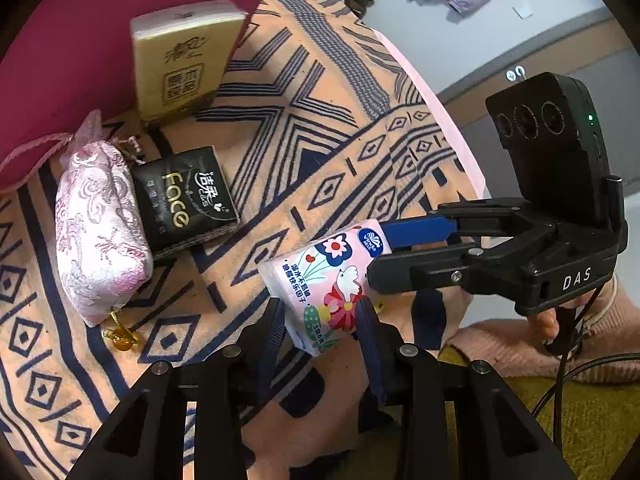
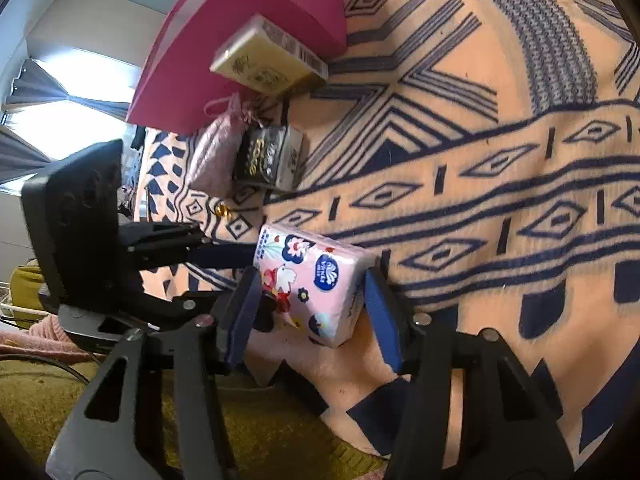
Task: Organize objects
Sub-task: 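Grasp the white floral tissue pack on the blanket with the right gripper, then carry the tissue pack over the pink box and lower it inside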
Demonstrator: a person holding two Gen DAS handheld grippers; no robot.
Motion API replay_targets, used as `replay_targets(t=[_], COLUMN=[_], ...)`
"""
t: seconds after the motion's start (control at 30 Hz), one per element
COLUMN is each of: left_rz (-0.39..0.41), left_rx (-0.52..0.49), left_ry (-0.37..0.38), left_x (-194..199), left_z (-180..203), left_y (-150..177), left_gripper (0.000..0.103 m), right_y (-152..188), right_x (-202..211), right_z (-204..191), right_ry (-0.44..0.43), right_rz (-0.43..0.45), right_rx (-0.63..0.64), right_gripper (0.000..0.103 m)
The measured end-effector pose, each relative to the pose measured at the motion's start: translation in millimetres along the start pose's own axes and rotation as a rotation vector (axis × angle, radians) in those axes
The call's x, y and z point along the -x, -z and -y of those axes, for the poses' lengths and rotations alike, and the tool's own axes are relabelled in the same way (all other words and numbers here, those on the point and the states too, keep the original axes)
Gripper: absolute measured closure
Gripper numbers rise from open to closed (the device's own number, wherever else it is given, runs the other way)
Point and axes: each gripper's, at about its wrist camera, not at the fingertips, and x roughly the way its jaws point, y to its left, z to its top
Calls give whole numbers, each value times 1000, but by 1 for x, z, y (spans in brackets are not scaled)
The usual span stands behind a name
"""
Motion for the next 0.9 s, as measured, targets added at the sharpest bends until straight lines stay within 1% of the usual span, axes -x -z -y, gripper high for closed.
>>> replay_targets(t=[0.17, 0.27, 0.4, 0.53, 0.63, 0.67, 0.7, 0.73, 0.9], left_rz=[22, 34, 44, 43, 37, 37, 37, 38, 56], left_rx=[34, 57, 85, 105, 102, 97, 88, 82, 65], left_ry=[-3, 6, -6, -13, -2, 0, -2, -6, 2], left_x=[6, 8, 8, 10, 9, 8, 9, 7, 15], left_z=[-6, -12, -17, -22, -21, -20, -18, -16, -11], left_y=[-5, -9, -13, -12, -11, -12, -12, -14, -16], left_gripper=[67, 67, 67, 67, 68, 70, 70, 70, 70], right_y=[-9, -17, -27, -25, -21, -23, -22, -22, -24], right_x=[4, 5, 4, 5, 3, 0, -1, -3, 2], right_z=[-3, -4, -3, 2, 6, 5, 6, 7, 3], right_ry=[13, 20, 23, 34, 35, 32, 22, 20, 45], right_rz=[23, 42, 59, 55, 43, 43, 36, 29, 42], right_rx=[38, 48, 44, 30, 25, 20, 13, 11, 36], right_gripper=[49, 49, 49, 49, 49, 49, 55, 59, 60])
